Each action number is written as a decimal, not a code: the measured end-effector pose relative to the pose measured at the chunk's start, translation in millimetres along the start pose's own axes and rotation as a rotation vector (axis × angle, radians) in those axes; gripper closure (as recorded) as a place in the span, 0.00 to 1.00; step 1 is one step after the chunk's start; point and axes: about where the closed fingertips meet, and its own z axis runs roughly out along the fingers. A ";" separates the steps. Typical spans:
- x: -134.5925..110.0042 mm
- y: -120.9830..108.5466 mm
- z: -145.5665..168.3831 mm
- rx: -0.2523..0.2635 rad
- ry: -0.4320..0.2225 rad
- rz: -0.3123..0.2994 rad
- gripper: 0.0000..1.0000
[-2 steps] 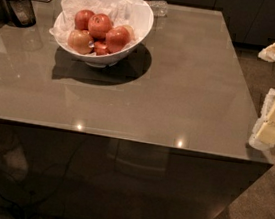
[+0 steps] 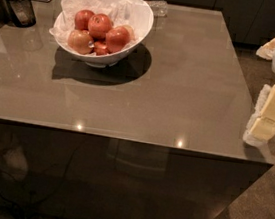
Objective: Pick apple from white bowl
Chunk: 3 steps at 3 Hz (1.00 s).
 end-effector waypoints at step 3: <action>-89.7 -16.2 7.8 0.019 -0.014 -0.004 0.00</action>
Offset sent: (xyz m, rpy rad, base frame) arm 0.0280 0.0919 0.0163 -0.0895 0.0320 0.0327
